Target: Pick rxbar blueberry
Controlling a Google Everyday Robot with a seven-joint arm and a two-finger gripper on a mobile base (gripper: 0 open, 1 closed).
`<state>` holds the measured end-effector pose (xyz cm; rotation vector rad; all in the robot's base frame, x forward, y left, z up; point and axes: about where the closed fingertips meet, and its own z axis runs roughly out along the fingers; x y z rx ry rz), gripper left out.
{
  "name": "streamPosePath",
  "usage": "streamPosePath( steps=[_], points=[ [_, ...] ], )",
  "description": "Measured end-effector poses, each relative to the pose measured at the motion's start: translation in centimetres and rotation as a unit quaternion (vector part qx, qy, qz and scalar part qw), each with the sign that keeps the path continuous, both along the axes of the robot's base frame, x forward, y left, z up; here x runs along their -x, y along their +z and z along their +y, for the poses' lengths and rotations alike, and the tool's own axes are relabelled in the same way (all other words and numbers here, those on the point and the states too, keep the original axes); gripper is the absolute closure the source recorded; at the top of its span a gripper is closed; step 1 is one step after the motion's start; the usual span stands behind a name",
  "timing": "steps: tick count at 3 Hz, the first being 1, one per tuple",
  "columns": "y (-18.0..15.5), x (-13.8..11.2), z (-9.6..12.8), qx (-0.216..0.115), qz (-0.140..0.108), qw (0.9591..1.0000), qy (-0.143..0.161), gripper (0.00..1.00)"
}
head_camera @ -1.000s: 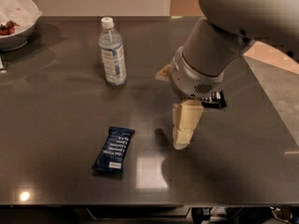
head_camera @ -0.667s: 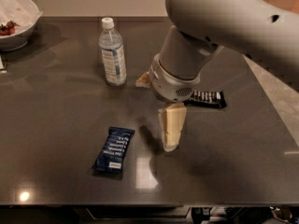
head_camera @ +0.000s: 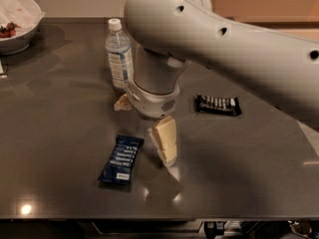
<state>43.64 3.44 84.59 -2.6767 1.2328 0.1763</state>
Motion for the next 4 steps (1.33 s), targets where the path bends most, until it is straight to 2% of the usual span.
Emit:
streamPosePath(
  steps=[1, 2, 3, 4],
  points=[
    [-1.0, 1.2, 1.5, 0.028, -0.003, 0.9969, 0.073, 0.00],
    [-1.8, 2.0, 2.7, 0.053, -0.004, 0.9893, 0.136, 0.00],
    [-2.5, 2.6, 3.7, 0.068, -0.006, 0.9812, 0.180, 0.00],
    [-2.8, 3.2, 4.1, 0.077, -0.010, 0.9748, 0.209, 0.17]
  ],
)
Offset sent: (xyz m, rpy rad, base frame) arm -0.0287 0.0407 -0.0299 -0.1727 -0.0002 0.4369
